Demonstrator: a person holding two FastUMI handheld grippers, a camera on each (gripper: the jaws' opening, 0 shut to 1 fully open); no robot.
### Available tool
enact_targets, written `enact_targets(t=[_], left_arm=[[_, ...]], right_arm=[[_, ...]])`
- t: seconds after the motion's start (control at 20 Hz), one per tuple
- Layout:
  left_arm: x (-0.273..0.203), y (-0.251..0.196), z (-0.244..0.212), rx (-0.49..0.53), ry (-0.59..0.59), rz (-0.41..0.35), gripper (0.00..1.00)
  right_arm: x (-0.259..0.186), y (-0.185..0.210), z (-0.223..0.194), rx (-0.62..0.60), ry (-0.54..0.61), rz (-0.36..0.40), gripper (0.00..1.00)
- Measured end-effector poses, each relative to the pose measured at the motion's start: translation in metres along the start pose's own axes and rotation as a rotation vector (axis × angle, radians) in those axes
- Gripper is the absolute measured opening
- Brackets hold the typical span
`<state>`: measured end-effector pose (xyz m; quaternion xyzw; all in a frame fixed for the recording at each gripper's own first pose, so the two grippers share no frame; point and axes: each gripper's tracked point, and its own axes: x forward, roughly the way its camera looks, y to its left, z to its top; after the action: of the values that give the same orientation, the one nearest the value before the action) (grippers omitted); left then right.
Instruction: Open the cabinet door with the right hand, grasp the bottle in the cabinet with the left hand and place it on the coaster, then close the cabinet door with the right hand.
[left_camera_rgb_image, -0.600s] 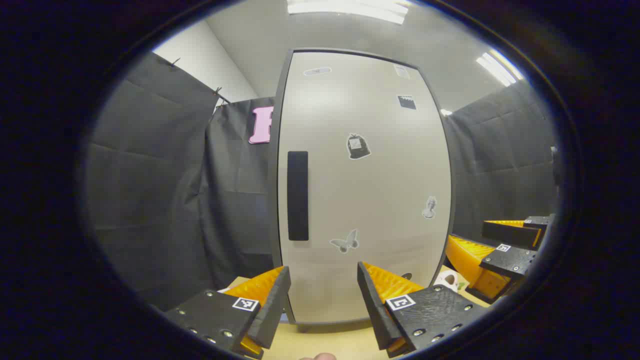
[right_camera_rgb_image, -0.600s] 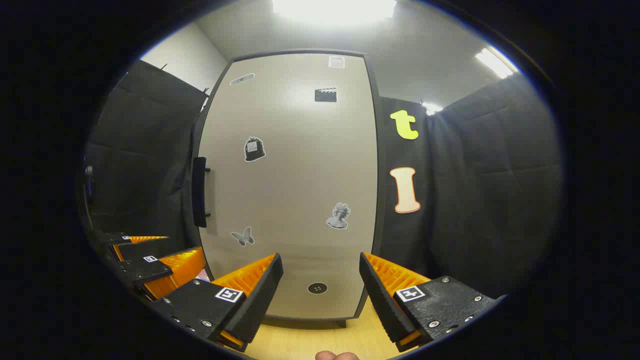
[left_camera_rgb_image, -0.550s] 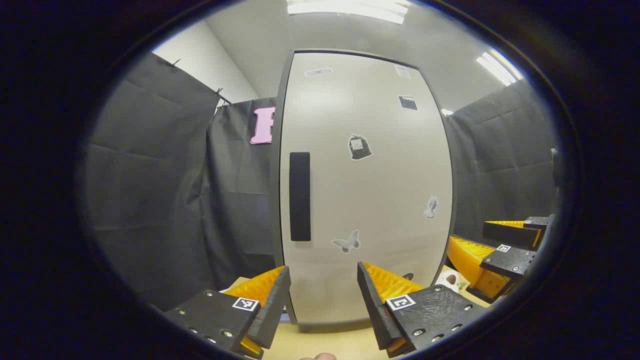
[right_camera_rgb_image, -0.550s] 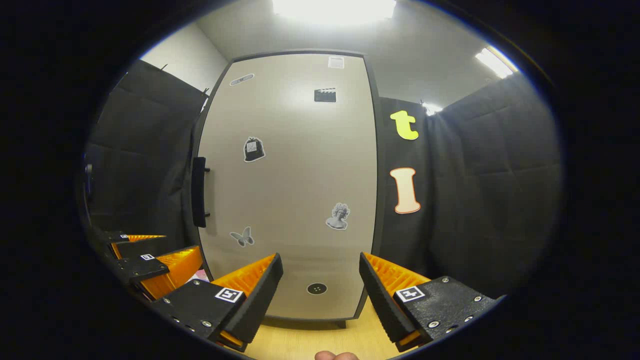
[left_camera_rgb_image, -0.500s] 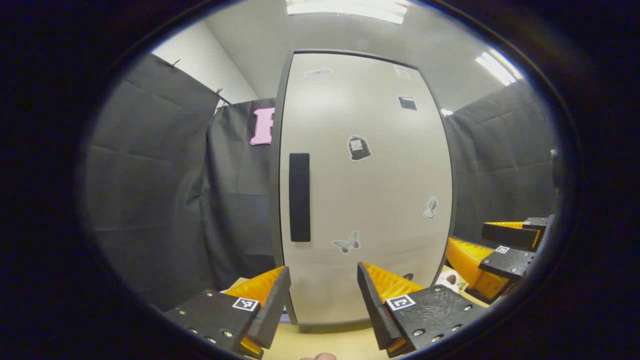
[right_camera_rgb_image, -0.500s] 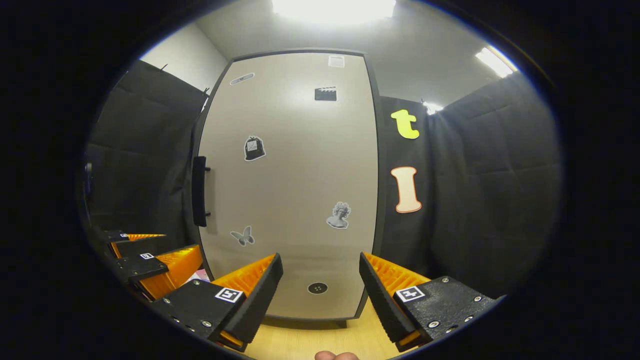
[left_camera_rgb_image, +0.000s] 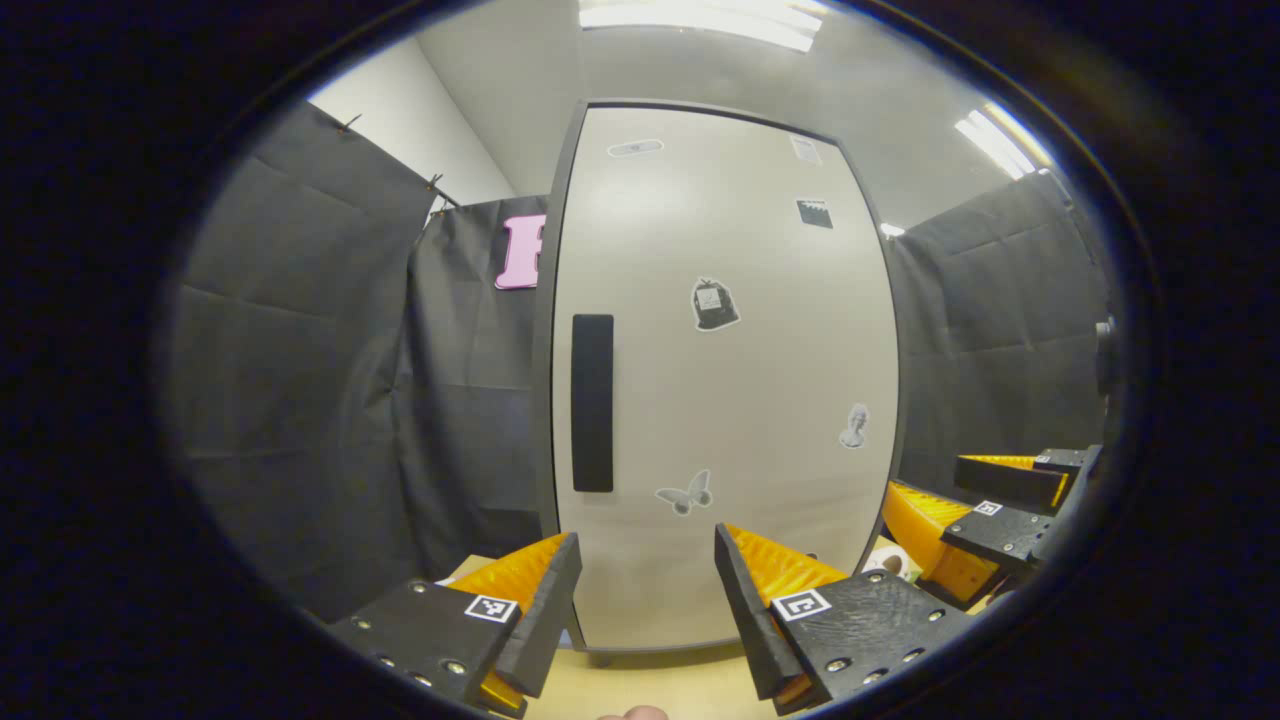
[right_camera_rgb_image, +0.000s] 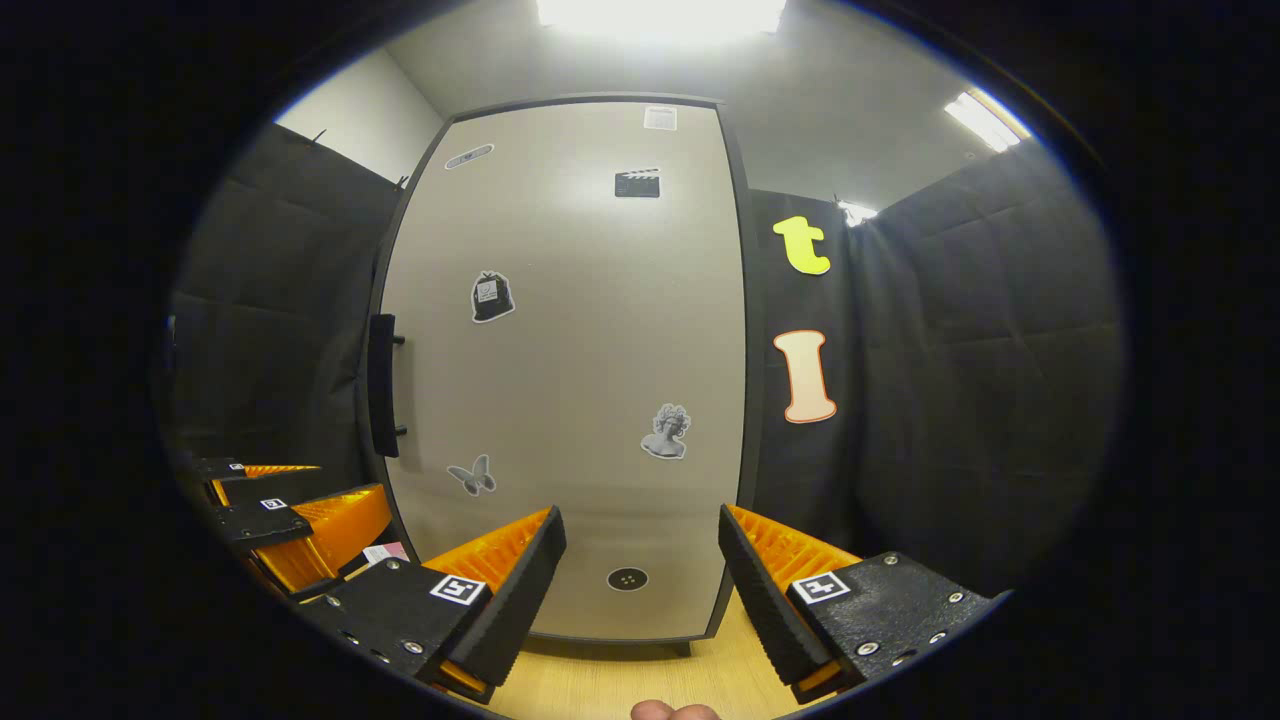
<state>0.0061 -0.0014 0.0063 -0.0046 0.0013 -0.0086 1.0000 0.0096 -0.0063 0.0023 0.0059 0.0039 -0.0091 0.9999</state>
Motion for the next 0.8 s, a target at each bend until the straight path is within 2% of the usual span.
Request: enact_targets(t=[0.05,0.35,0.4,0.5,0.55,0.65,0.75,0.8], left_arm=[[0.0,0.001,0.004,0.004,-0.01,0.004,0.77],[0.0,-0.002,0.011,0.022,-0.037,-0.005,0.8],[0.0,-0.002,0.009,0.019,-0.037,-0.007,0.76],[-0.002,-0.005,0.011,-0.007,-0.05,-0.03,0.8],[-0.005,-0.004,0.013,-0.021,-0.058,-0.035,0.76],[-0.009,0.001,0.013,-0.03,-0.06,-0.034,0.8],[-0.012,0.009,0.01,-0.037,-0.062,-0.035,0.8],[-0.014,0.015,0.006,-0.037,-0.06,-0.031,0.76]], right_arm=[[0.0,0.002,0.001,-0.001,0.0,0.004,0.95],[0.005,0.006,0.002,-0.015,-0.004,0.024,0.95],[0.006,0.006,0.003,-0.016,-0.006,0.025,0.95],[0.008,0.005,0.004,-0.018,-0.007,0.025,0.95],[0.011,0.005,0.005,-0.018,-0.006,0.028,0.95],[0.014,0.005,0.006,-0.021,-0.004,0.03,0.95],[0.019,0.01,0.007,-0.023,-0.004,0.043,0.95],[0.022,0.013,0.007,-0.031,-0.005,0.054,0.95]])
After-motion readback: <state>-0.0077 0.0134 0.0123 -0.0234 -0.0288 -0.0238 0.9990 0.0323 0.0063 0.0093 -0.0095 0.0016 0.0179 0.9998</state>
